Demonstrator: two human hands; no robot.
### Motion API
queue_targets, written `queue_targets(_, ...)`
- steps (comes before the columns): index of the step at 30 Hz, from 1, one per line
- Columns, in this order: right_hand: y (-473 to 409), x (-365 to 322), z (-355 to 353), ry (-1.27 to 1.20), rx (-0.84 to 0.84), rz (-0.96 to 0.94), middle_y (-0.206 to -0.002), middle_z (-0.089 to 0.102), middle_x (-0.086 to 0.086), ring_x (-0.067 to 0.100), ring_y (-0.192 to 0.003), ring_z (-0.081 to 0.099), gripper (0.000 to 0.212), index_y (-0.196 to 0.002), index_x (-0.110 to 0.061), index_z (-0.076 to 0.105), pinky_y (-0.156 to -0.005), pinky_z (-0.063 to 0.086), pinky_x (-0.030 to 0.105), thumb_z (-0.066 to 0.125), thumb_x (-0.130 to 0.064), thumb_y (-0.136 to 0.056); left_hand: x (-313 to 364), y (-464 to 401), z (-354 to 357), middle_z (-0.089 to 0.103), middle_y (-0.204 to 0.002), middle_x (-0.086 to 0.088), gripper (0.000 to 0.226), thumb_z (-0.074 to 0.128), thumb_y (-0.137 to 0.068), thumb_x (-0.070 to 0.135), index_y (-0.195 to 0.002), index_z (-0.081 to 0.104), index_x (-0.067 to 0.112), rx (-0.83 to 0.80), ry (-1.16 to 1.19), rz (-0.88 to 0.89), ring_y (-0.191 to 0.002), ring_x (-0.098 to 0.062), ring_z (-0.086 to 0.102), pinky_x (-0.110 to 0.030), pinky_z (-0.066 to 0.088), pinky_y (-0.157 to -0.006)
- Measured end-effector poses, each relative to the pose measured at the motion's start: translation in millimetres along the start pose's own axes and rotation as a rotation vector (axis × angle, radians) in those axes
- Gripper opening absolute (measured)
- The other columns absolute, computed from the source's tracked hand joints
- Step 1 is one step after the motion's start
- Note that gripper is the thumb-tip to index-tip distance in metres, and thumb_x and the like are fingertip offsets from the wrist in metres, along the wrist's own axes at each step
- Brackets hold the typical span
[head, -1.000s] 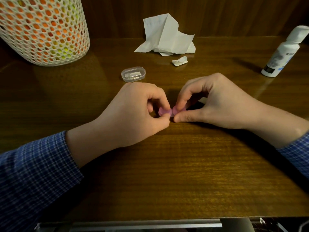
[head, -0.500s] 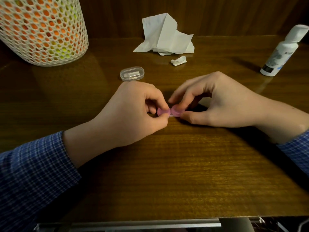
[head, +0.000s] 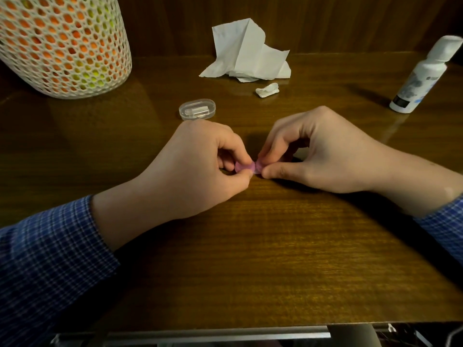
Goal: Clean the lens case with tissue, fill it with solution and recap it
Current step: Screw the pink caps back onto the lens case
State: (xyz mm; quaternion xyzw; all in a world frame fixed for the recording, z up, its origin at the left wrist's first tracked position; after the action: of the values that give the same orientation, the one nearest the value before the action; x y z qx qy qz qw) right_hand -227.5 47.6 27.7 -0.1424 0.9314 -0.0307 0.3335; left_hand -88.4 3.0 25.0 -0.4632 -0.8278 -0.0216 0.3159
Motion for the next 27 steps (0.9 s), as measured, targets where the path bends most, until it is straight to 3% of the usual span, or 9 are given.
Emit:
queue_targets(4,-0.9,2.7,2.6,-0.015,0.079,0.037,-0.087,0.073,-0.011,0.006,-0.085,0.071,0.009,-0.079,-0.026,0.079,-0.082,0.06,0.035,0.085,-0.031,-0.077,1.1,-0.5,0.7,0.072,-0.088,0.009,0.01,0.079,-0.085,0.022,-0.094,0.081,0.023,-0.026,-0.012,-0.03,-0.079,-0.012,0.069,-0.03,0.059,-0.071)
queue_targets(9,-0.1,2.7,1.6,-0.041,-0.043,0.006,-0.102,0.075,-0.009,0.01,-0.095,0.073,0.008,-0.087,-0.02,0.079,-0.086,0.06,0.036,0.083,-0.02,-0.081,2.7,0.0,0.2,0.072,-0.089,0.009,0.011,0.079,-0.085,0.023,-0.097,0.081,0.023,-0.038,-0.019,-0.053,-0.08,-0.011,0.069,-0.031,0.058,-0.073)
queue_targets(11,0.5,2.9,0.7,-0.042,-0.054,0.009,-0.099,0.076,-0.009,0.008,-0.095,0.073,0.009,-0.087,-0.023,0.079,-0.087,0.06,0.035,0.083,-0.02,-0.08,3.0,0.6,0.1,0.072,-0.091,0.01,0.012,0.078,-0.086,0.023,-0.098,0.081,0.023,-0.035,-0.027,-0.051,-0.081,-0.01,0.069,-0.029,0.058,-0.074)
queue_targets(18,0.7,-1.2,5.0,-0.017,0.121,0.027,-0.085,0.073,-0.009,0.01,-0.082,0.072,0.015,-0.076,-0.023,0.079,-0.079,0.06,0.039,0.086,-0.035,-0.074,3.8,1.4,-1.5,0.072,-0.093,0.013,0.014,0.078,-0.085,0.027,-0.098,0.08,0.028,-0.042,-0.05,-0.044,-0.084,-0.007,0.069,-0.027,0.059,-0.075)
queue_targets(23,-0.1,2.1,3.2,-0.033,-0.033,0.015,-0.101,0.074,-0.009,0.012,-0.091,0.072,0.008,-0.086,-0.023,0.079,-0.081,0.061,0.037,0.083,-0.026,-0.08,2.9,2.8,-2.6,0.073,-0.088,0.014,0.013,0.078,-0.084,0.028,-0.096,0.08,0.027,-0.023,-0.051,-0.023,-0.08,-0.005,0.069,-0.024,0.057,-0.072)
queue_targets(27,1.8,3.9,3.6,-0.038,-0.011,0.034,-0.09,0.074,-0.013,0.01,-0.083,0.071,0.016,-0.093,-0.027,0.08,-0.077,0.06,0.031,0.084,-0.028,-0.078,2.6,2.3,-2.2,0.072,-0.087,0.015,0.013,0.078,-0.083,0.028,-0.096,0.081,0.027,-0.028,-0.064,-0.007,-0.079,-0.004,0.069,-0.023,0.057,-0.071)
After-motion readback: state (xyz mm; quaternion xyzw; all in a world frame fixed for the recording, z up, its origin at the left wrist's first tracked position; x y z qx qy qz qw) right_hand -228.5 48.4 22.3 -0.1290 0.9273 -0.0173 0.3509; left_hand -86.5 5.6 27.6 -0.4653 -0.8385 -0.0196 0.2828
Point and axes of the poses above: each hand's wrist, its own y-axis away from the middle knuckle, its own z-axis out of the palm, x = y × z, the point moved 7 cm from there along -y, towards the middle knuckle
